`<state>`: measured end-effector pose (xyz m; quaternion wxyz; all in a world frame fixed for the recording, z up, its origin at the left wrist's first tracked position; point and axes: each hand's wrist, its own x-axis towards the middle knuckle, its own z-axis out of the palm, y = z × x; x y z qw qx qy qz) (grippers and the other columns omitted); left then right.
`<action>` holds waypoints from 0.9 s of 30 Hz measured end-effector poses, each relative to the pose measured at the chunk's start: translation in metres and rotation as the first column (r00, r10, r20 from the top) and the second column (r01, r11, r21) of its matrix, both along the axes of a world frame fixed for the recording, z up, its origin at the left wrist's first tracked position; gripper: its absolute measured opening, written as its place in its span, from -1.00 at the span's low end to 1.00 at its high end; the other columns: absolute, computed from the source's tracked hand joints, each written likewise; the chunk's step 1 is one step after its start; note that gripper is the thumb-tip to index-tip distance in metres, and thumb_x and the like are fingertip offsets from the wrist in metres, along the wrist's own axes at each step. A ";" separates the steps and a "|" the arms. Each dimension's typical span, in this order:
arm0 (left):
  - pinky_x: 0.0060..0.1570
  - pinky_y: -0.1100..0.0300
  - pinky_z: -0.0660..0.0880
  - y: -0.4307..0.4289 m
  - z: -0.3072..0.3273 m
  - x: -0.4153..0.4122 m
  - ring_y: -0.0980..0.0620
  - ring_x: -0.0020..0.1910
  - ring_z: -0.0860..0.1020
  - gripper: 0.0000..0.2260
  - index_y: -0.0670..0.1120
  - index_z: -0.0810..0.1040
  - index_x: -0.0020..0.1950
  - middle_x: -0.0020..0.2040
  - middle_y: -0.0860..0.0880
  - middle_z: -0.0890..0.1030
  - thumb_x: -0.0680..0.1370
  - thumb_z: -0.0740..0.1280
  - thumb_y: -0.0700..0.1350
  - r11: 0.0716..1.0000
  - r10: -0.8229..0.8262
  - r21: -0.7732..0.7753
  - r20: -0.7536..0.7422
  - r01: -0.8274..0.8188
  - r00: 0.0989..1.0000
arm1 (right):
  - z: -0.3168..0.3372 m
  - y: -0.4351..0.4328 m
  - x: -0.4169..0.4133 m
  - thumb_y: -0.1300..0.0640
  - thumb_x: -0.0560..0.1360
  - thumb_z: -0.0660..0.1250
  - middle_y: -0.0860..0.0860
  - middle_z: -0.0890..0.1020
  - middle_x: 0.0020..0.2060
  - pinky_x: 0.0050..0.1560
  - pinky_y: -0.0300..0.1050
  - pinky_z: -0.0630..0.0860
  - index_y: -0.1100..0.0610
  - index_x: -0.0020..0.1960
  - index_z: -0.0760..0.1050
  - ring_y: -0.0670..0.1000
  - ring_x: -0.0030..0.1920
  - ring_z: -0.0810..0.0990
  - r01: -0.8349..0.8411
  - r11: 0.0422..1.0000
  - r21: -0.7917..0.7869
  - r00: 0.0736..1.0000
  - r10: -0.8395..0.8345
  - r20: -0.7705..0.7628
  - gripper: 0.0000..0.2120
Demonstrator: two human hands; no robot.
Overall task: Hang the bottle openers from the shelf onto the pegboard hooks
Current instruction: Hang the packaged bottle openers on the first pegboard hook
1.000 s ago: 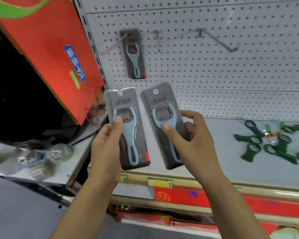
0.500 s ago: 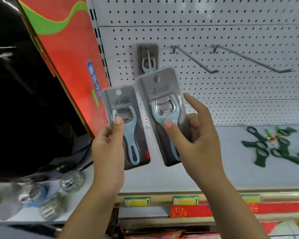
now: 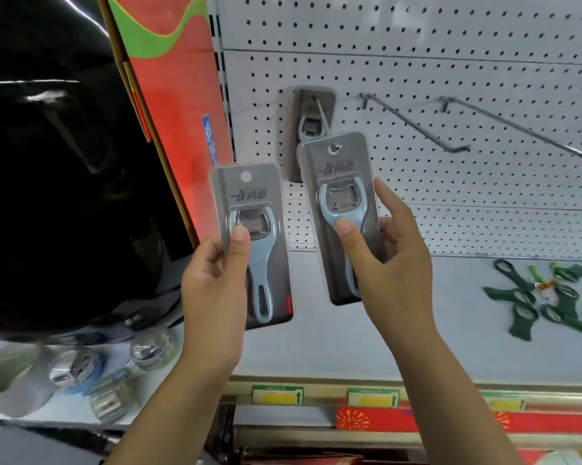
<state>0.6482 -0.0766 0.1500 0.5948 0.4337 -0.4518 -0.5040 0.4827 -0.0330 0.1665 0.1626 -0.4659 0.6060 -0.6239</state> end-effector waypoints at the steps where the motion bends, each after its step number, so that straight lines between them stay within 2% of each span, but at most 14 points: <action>1: -0.04 -0.22 0.54 0.002 0.002 0.000 -0.05 -0.18 0.52 -0.71 0.04 0.62 -0.13 -0.20 -0.05 0.58 0.50 0.36 0.25 1.000 -0.003 -0.008 0.003 0.003 1.000 | 0.002 -0.002 -0.002 -0.07 0.53 0.41 -0.16 0.62 -0.09 -0.08 -0.31 0.57 -0.31 0.44 0.34 -0.16 -0.07 0.64 -0.003 1.000 0.007 1.000 0.003 -0.003 -0.48; 3: -0.10 -0.11 0.55 0.006 0.005 0.000 0.05 -0.23 0.55 -0.74 0.03 0.62 -0.13 -0.25 0.03 0.61 0.50 0.35 0.21 0.999 -0.008 -0.042 0.002 0.008 1.000 | 0.004 -0.005 -0.005 -0.10 0.55 0.37 -0.21 0.61 -0.01 -0.03 -0.28 0.57 -0.30 0.45 0.33 -0.17 0.03 0.63 -0.029 0.999 0.026 1.000 0.029 -0.004 -0.49; 6: -0.24 0.07 0.57 0.012 0.011 -0.002 0.12 -0.30 0.56 -0.72 -0.07 0.58 -0.09 -0.29 0.05 0.60 0.52 0.33 0.15 0.994 -0.032 -0.106 0.001 0.032 0.999 | 0.006 -0.007 -0.011 -0.16 0.59 0.25 -0.26 0.56 0.23 0.09 -0.37 0.48 -0.33 0.50 0.24 -0.26 0.20 0.54 -0.105 0.991 0.083 0.994 0.107 -0.009 -0.50; 8: -0.32 0.18 0.56 0.013 0.015 -0.004 0.15 -0.32 0.56 -0.70 -0.14 0.55 -0.06 -0.31 0.05 0.59 0.53 0.32 0.11 0.986 -0.055 -0.156 0.005 0.055 0.998 | 0.009 -0.006 -0.013 -0.20 0.61 0.17 -0.32 0.47 0.35 0.08 -0.46 0.42 -0.34 0.51 0.22 -0.40 0.22 0.48 -0.151 0.982 0.113 0.989 0.151 0.008 -0.52; 10: -0.33 0.19 0.53 0.013 0.021 -0.008 0.14 -0.31 0.55 -0.68 -0.17 0.55 -0.03 -0.28 0.02 0.59 0.54 0.32 0.11 0.975 -0.098 -0.197 0.028 0.102 0.995 | 0.013 -0.004 -0.016 -0.23 0.61 0.11 -0.37 0.41 0.38 0.12 -0.52 0.35 -0.31 0.51 0.23 -0.48 0.25 0.41 -0.173 0.975 0.137 0.985 0.172 0.017 -0.54; 11: -0.32 0.18 0.52 0.012 0.024 -0.011 0.13 -0.30 0.55 -0.67 -0.16 0.55 -0.02 -0.26 0.00 0.60 0.54 0.33 0.12 0.970 -0.120 -0.206 0.043 0.126 0.992 | 0.014 -0.004 -0.017 -0.26 0.61 0.08 -0.37 0.39 0.41 0.21 -0.46 0.34 -0.31 0.50 0.24 -0.42 0.32 0.40 -0.178 0.974 0.143 0.984 0.178 0.018 -0.54; 13: -0.32 0.20 0.48 0.010 0.027 -0.018 0.15 -0.30 0.54 -0.69 -0.10 0.58 -0.03 -0.25 0.00 0.61 0.53 0.33 0.15 0.963 -0.152 -0.212 0.072 0.164 0.986 | 0.019 0.000 -0.020 -0.32 0.59 0.04 -0.35 0.39 0.44 0.41 -0.20 0.34 -0.29 0.50 0.27 -0.28 0.42 0.38 -0.173 0.975 0.139 0.985 0.173 0.011 -0.50; 15: -0.27 0.15 0.49 0.008 0.028 -0.025 0.12 -0.24 0.56 -0.71 0.00 0.59 -0.04 -0.20 -0.08 0.65 0.54 0.35 0.22 0.953 -0.188 -0.220 0.102 0.206 0.977 | 0.026 0.003 -0.022 -0.36 0.55 0.02 -0.33 0.43 0.42 0.47 -0.02 0.35 -0.24 0.49 0.33 -0.25 0.42 0.40 -0.149 0.984 0.102 0.989 0.150 0.005 -0.44; 17: -0.23 0.07 0.45 0.004 0.027 -0.031 0.06 -0.22 0.53 -0.67 -0.01 0.58 -0.04 -0.15 -0.20 0.63 0.54 0.34 0.25 0.943 -0.221 -0.223 0.137 0.248 0.966 | 0.033 0.005 -0.024 -0.36 0.55 0.02 -0.30 0.47 0.39 0.46 0.01 0.37 -0.20 0.47 0.38 -0.24 0.40 0.42 -0.123 0.990 0.068 0.992 0.124 0.000 -0.44; 19: -0.27 0.10 0.41 -0.002 0.026 -0.035 0.05 -0.26 0.47 -0.65 -0.03 0.56 -0.06 -0.22 -0.18 0.58 0.55 0.32 0.26 0.944 -0.224 -0.211 0.154 0.254 0.962 | 0.040 0.005 -0.024 -0.34 0.57 0.03 -0.29 0.49 0.38 0.45 0.00 0.39 -0.18 0.46 0.40 -0.23 0.39 0.44 -0.110 0.993 0.048 0.993 0.112 -0.023 -0.46; 21: -0.28 0.14 0.42 -0.007 0.025 -0.038 0.07 -0.28 0.47 -0.68 -0.02 0.56 -0.08 -0.27 -0.10 0.58 0.56 0.30 0.24 0.951 -0.220 -0.184 0.163 0.248 0.962 | 0.045 0.005 -0.024 -0.30 0.59 0.05 -0.29 0.49 0.38 0.41 -0.10 0.41 -0.18 0.45 0.40 -0.26 0.37 0.45 -0.104 0.994 0.032 0.993 0.105 -0.055 -0.51; 23: -0.28 0.24 0.46 -0.011 0.023 -0.040 0.15 -0.30 0.51 -0.74 -0.02 0.55 -0.10 -0.30 0.06 0.61 0.60 0.28 0.15 0.958 -0.223 -0.149 0.155 0.246 0.962 | 0.049 0.005 -0.025 -0.23 0.63 0.08 -0.31 0.49 0.35 0.27 -0.38 0.39 -0.21 0.44 0.40 -0.38 0.31 0.44 -0.106 0.994 0.025 0.990 0.108 -0.092 -0.58; 25: -0.26 0.26 0.51 -0.016 0.022 -0.041 0.20 -0.29 0.55 -0.75 -0.04 0.56 -0.08 -0.28 0.09 0.64 0.64 0.25 0.10 0.962 -0.221 -0.121 0.173 0.243 0.960 | 0.052 0.004 -0.024 -0.16 0.66 0.11 -0.38 0.49 0.28 0.12 -0.60 0.33 -0.23 0.41 0.41 -0.51 0.23 0.40 -0.120 0.993 0.018 0.983 0.121 -0.135 -0.66; 27: -0.12 0.08 0.60 -0.023 0.022 -0.042 0.12 -0.18 0.62 -0.74 -0.05 0.59 -0.02 -0.17 0.02 0.71 0.65 0.24 0.11 0.965 -0.229 -0.088 0.183 0.248 0.956 | 0.054 0.001 -0.020 -0.10 0.67 0.15 -0.44 0.47 0.24 0.25 -0.55 0.30 -0.24 0.38 0.42 -0.47 0.30 0.38 -0.126 0.992 -0.016 0.972 0.120 -0.200 -0.70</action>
